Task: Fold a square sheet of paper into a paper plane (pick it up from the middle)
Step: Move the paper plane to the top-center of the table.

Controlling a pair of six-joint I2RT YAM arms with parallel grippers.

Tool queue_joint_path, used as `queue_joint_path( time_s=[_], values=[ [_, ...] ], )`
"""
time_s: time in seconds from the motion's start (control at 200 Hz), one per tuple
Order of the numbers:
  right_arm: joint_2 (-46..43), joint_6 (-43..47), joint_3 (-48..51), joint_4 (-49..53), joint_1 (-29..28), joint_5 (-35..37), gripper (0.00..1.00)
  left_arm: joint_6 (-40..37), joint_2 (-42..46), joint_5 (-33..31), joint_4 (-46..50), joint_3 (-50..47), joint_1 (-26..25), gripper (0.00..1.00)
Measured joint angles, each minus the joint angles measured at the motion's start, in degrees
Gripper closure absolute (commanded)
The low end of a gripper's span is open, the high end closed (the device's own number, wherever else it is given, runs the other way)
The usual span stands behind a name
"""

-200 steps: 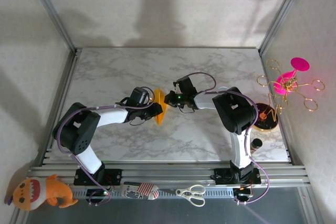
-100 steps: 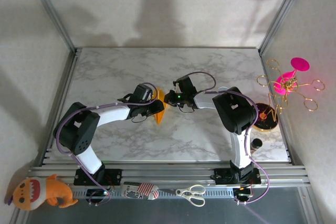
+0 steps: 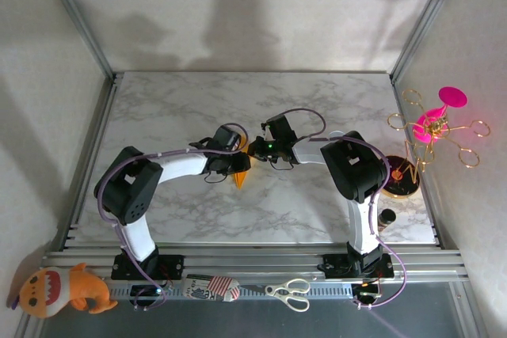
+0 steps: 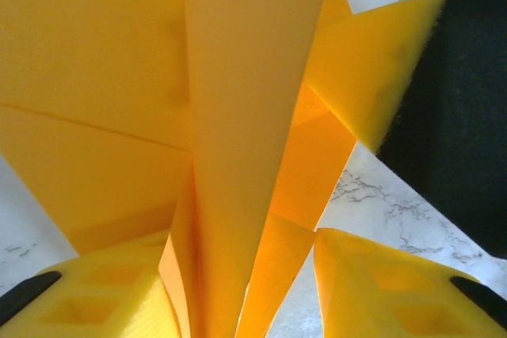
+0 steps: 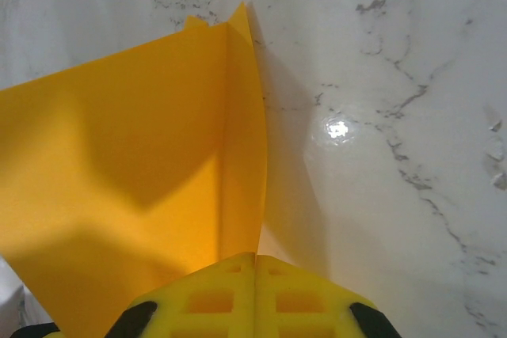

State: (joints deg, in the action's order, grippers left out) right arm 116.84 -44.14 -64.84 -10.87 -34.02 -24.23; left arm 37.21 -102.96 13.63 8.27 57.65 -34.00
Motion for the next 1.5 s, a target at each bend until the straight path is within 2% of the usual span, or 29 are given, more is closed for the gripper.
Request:
queue_joint_path(
  time_s=[0.381,0.586,1.001,1.277,1.497],
  values=[
    [0.0,0.0,0.0,0.0,0.0,0.0,0.95,-2.5,-1.9,-8.4,6.9,4.8,-2.6,0.58],
    [0.0,0.0,0.0,0.0,0.0,0.0,0.95,-2.5,-1.9,-11.8,8.5,6.1,-3.0,0.70],
    [0.0,0.0,0.0,0.0,0.0,0.0,0.95,-1.9,-3.0,-13.3,9.9,6.9,-3.6,0.80],
    [0.0,0.0,0.0,0.0,0.0,0.0,0.94,-2.1,-5.9,-14.2,12.4,9.4,-4.3,0.79],
    [0.0,0.0,0.0,0.2,0.0,0.0,0.94,-2.5,-5.9,-15.2,13.7,10.5,-4.5,0.68]
  ],
)
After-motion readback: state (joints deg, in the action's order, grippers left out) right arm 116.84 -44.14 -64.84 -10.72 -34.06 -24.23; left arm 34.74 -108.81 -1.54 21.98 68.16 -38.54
